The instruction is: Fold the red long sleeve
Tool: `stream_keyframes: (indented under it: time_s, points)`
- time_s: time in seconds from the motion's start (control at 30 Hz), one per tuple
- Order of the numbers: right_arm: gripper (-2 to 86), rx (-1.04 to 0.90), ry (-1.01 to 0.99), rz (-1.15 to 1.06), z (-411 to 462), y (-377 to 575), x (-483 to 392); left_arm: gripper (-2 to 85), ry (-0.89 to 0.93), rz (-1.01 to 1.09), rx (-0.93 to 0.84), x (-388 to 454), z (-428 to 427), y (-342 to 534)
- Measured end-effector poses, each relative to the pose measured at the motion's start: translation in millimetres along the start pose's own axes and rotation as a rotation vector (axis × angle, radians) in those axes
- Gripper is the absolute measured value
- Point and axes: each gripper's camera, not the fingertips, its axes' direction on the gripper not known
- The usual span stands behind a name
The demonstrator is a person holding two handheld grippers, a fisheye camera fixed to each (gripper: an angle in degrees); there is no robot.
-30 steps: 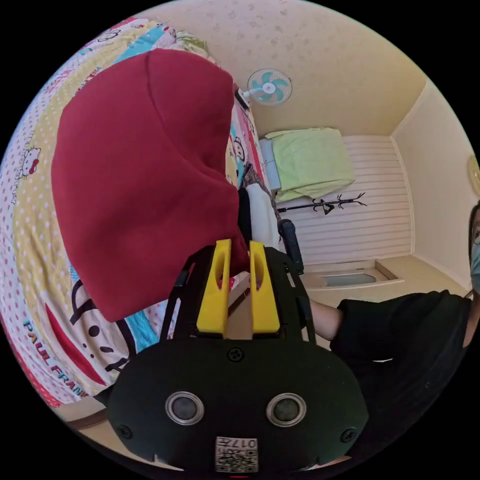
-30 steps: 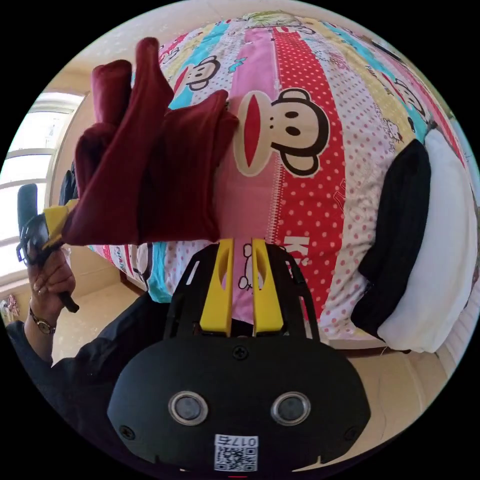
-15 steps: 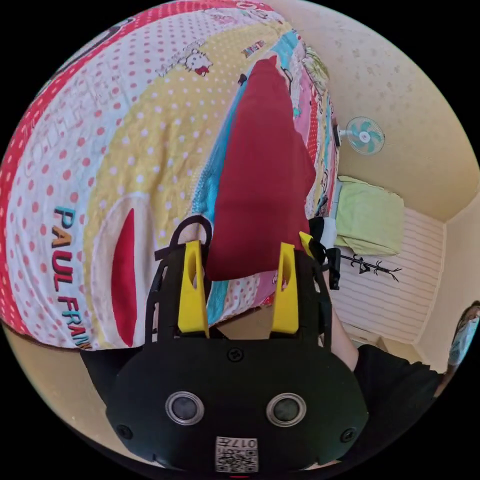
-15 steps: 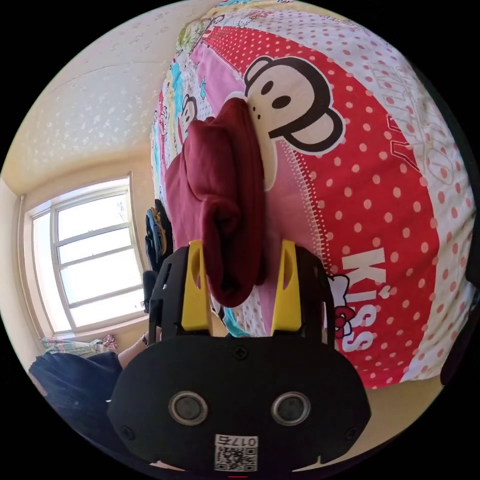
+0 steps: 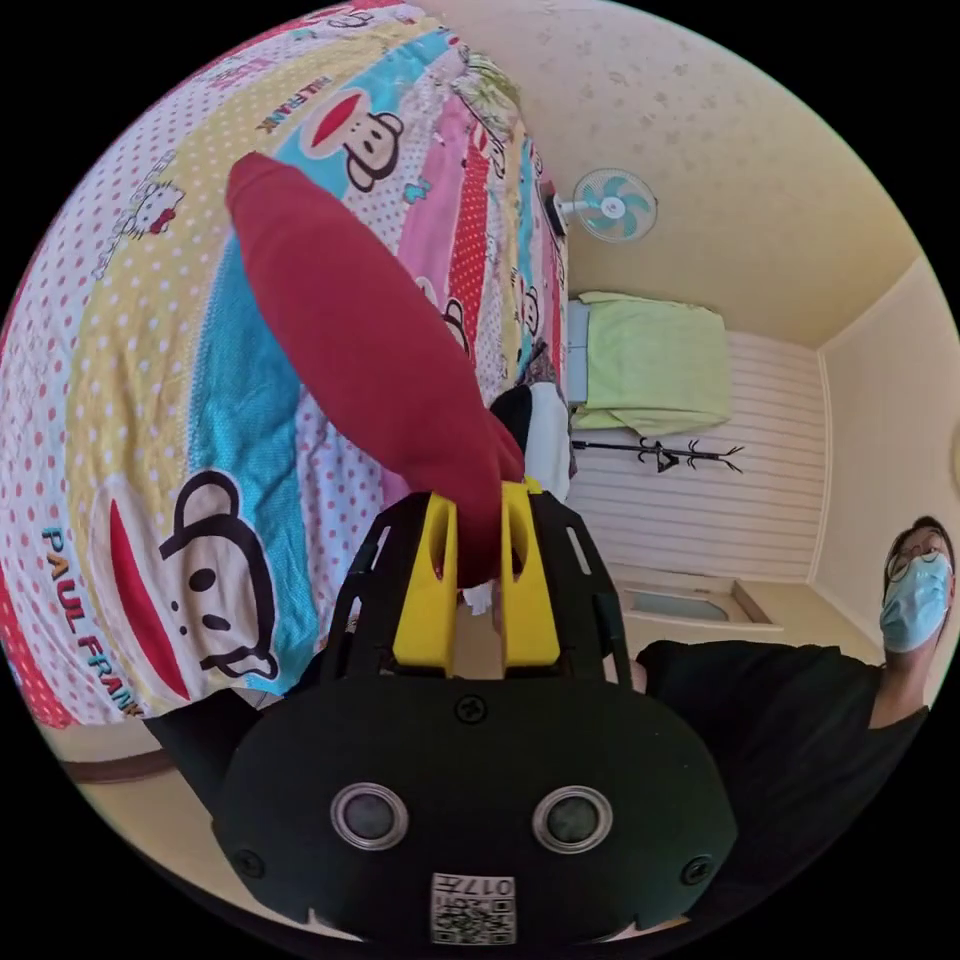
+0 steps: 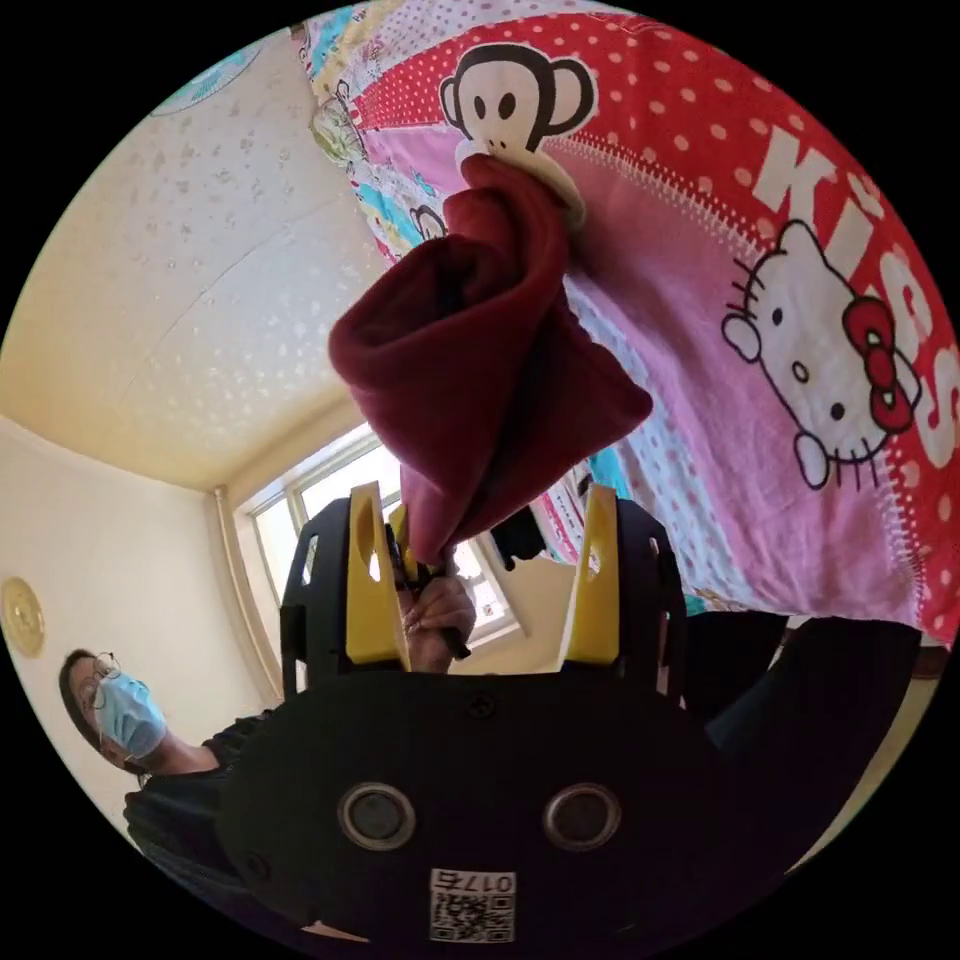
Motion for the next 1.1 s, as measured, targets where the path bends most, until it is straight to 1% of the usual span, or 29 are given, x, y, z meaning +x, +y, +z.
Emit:
stream_keyframes:
  time_s: [0.03, 0.1, 0.17, 0.2, 0.27, 0.3, 0.37, 0.43, 0.47, 0.53, 0.57, 0.6, 0.63, 0.67, 0.7, 0.73, 0.8, 0.87, 0.9, 0.93, 1.0, 1.07, 1.1]
  points:
    - [20.9, 0.01, -0.094, -0.034, 1.2, -4.0, -8.1, 6.7, -0.015, 0.042, -0.026, 19.6, -0.5, -0.3]
    - [15.7, 0.056, -0.146, -0.09, -5.0, -6.4, -34.0, 6.6, -0.043, 0.108, -0.043, 49.4, -4.7, 0.2]
    - [13.4, 0.035, -0.064, -0.203, -11.3, -4.4, -77.1, 6.6, -0.071, 0.174, -0.01, 89.5, -17.3, -1.2]
    - [11.8, 0.016, -0.026, -0.293, -17.7, 0.3, -108.2, 6.7, -0.069, 0.201, -0.005, 100.5, -20.2, -2.5]
    - [9.4, 0.01, -0.028, -0.402, -35.1, 11.1, -151.3, 7.5, -0.036, 0.353, -0.01, 150.1, -28.0, -8.2]
    - [9.2, 0.02, -0.019, -0.482, -51.6, 22.5, -180.6, 7.8, -0.023, 0.392, -0.019, 163.6, -28.4, -9.5]
    - [8.8, 0.041, 0.009, -0.595, -82.1, 42.2, -220.1, 11.3, 0.054, 0.551, -0.123, 215.1, -20.9, -12.4]
    - [8.2, 0.097, 0.047, -0.726, -132.8, 70.7, -260.4, 12.9, 0.101, 0.633, -0.196, 241.9, -16.2, -9.2]
    - [8.1, 0.115, 0.052, -0.746, -146.6, 77.1, -267.1, 12.8, 0.098, 0.67, -0.194, 252.7, -20.1, -4.3]
    - [7.4, 0.201, 0.092, -0.799, -203.9, 98.6, -279.7, 12.0, 0.069, 0.691, -0.163, 257.3, -33.3, 1.8]
    - [7.2, 0.228, 0.109, -0.798, -218.4, 102.3, -278.5, 11.8, 0.046, 0.674, -0.155, 252.5, -42.9, 3.0]
    - [6.8, 0.297, 0.148, -0.76, -248.0, 107.1, -269.7, 11.7, 0.034, 0.657, -0.152, 247.8, -48.0, 3.1]
    - [6.6, 0.376, 0.209, -0.697, -274.6, 108.3, -253.6, 11.7, 0.011, 0.612, -0.141, 234.7, -59.0, 3.1]
    - [6.6, 0.411, 0.249, -0.655, -286.7, 106.9, -242.9, 11.7, -0.006, 0.551, -0.124, 217.8, -70.9, 3.3]
    - [6.8, 0.476, 0.34, -0.524, -309.7, 99.1, -214.6, 11.7, -0.01, 0.519, -0.114, 208.6, -77.1, 3.8]
    - [7.2, 0.539, 0.418, -0.295, -331.1, 86.6, -177.5, 11.7, -0.017, 0.457, -0.091, 189.9, -89.1, 5.8]
    - [7.8, 0.537, 0.501, -0.05, -348.2, 71.2, -127.0, 11.6, -0.046, 0.335, -0.07, 159.0, -105.8, 10.4]
    - [8.4, 0.522, 0.392, -0.014, -352.3, 69.8, -103.7, 11.4, -0.071, 0.188, -0.04, 123.7, -128.7, 21.6]
    - [8.8, 0.517, 0.367, -0.035, -347.7, 73.3, -104.3, 11.3, -0.082, 0.157, -0.034, 116.6, -134.7, 25.0]
    - [9.2, 0.516, 0.416, -0.097, -338.1, 79.6, -114.3, 11.3, -0.113, 0.1, -0.021, 104.3, -147.0, 32.1]
    - [9.7, 0.534, 0.446, -0.151, -325.1, 92.0, -125.1, 11.2, -0.198, 0.035, 0.0, 89.5, -165.5, 43.1]
    - [10.2, 0.553, 0.418, -0.164, -316.2, 105.9, -128.7, 11.1, -0.402, -0.021, -0.011, 68.2, -185.4, 56.8]
    - [10.4, 0.559, 0.42, -0.158, -310.1, 116.5, -130.2, 11.0, -0.465, -0.039, -0.027, 60.3, -189.2, 60.7]
